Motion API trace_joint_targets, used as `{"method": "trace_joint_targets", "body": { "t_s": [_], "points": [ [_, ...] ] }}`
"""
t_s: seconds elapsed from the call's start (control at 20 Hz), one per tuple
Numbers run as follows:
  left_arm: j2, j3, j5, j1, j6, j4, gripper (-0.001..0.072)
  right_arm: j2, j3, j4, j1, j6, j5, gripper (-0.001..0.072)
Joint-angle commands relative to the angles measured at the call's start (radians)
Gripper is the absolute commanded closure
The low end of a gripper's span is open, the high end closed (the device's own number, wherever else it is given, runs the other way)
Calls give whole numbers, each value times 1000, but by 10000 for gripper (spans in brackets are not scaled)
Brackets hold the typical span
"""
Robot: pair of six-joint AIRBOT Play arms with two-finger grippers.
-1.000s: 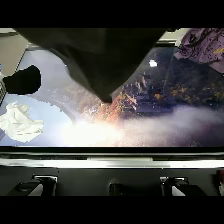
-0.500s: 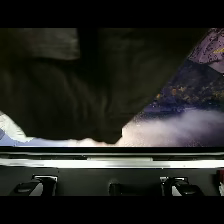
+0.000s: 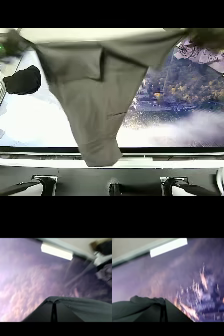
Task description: Fold the clothes and pants, and hang the long-sleeved shirts on hangers.
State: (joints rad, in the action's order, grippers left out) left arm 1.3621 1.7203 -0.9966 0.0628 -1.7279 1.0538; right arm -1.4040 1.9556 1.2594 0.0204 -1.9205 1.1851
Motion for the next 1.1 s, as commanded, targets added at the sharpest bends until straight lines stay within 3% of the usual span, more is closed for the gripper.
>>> {"method": "trace_joint_targets", "body": {
  "t_s": [0.0,0.2,0.3,0.35,0.4,0.55,0.7,0.9,1.05],
  "points": [
    [285,1,-40,-24,-51,-11,692,-322,1,-168,-1,0,41,678],
    [468,1,-51,-48,-110,-18,692,-558,1,-354,-1,43,24,660],
    [491,1,-51,-58,-109,-22,691,-582,2,-381,-1,89,26,564],
    [491,1,-51,-58,-106,-22,691,-574,2,-382,3,111,43,415],
    [490,3,-54,-57,-105,-22,691,-555,2,-382,17,150,77,316],
    [481,7,-86,-43,-105,-22,690,-457,1,-254,91,295,271,283],
    [478,6,-139,-27,-105,-21,691,-338,-49,-182,199,369,387,239],
    [478,6,-166,-21,-105,-21,690,-102,-484,-264,235,432,343,240],
    [478,6,-168,-22,-105,-22,690,77,-918,-317,150,459,179,239]
  ]
}}
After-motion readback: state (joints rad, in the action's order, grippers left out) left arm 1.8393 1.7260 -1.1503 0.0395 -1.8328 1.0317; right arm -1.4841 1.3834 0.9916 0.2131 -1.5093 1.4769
